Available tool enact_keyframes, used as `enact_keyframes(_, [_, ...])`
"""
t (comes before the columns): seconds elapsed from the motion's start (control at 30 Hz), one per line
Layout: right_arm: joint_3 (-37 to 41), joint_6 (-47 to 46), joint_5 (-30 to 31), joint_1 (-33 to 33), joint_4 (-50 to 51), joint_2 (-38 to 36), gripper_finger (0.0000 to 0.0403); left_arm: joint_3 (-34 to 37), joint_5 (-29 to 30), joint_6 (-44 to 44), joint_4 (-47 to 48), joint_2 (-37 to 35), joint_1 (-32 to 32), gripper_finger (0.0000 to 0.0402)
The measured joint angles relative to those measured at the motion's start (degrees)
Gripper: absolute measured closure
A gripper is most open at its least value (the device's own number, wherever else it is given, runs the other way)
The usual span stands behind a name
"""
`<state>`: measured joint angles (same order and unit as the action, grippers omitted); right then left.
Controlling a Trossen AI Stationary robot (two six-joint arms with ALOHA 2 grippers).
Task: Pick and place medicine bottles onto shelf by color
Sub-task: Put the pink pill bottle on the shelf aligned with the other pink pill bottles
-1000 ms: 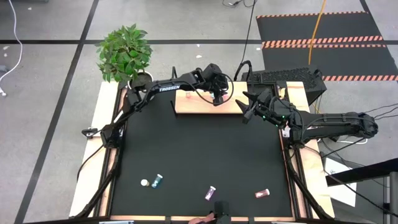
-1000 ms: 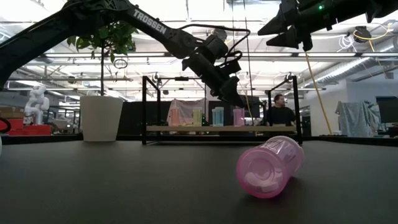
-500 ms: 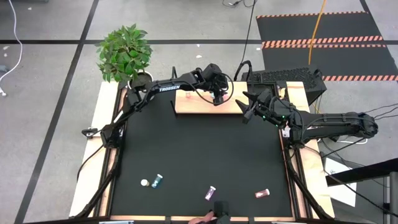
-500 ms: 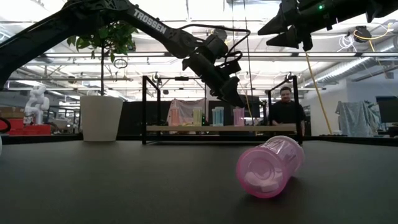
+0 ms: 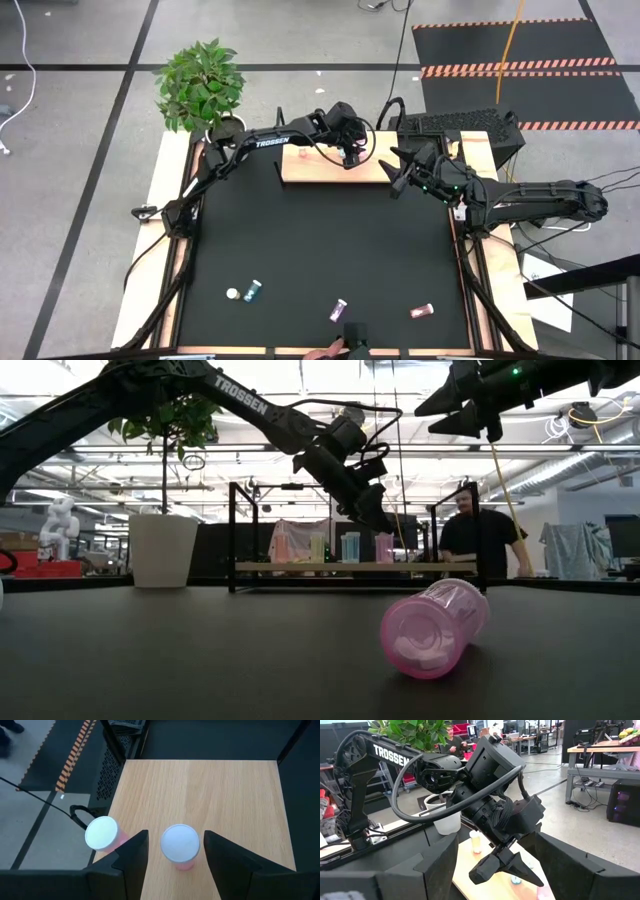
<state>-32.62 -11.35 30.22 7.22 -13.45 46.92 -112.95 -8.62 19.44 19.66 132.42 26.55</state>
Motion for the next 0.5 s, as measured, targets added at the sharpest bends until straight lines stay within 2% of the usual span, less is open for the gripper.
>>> enact_keyframes(0.33, [0.0, -1.42, -0.3, 0.0, 0.02, 0.01, 0.0144, 0.0, 0.11, 0.3, -0.13, 0.0, -0.04, 0.0208])
enact_keyframes(0.5, [0.0, -6.78, -5.26, 0.02, -0.41, 0.02, 0.0144, 0.01, 1.51, 1.19, 1.15, -0.83, -0.32, 0.0208])
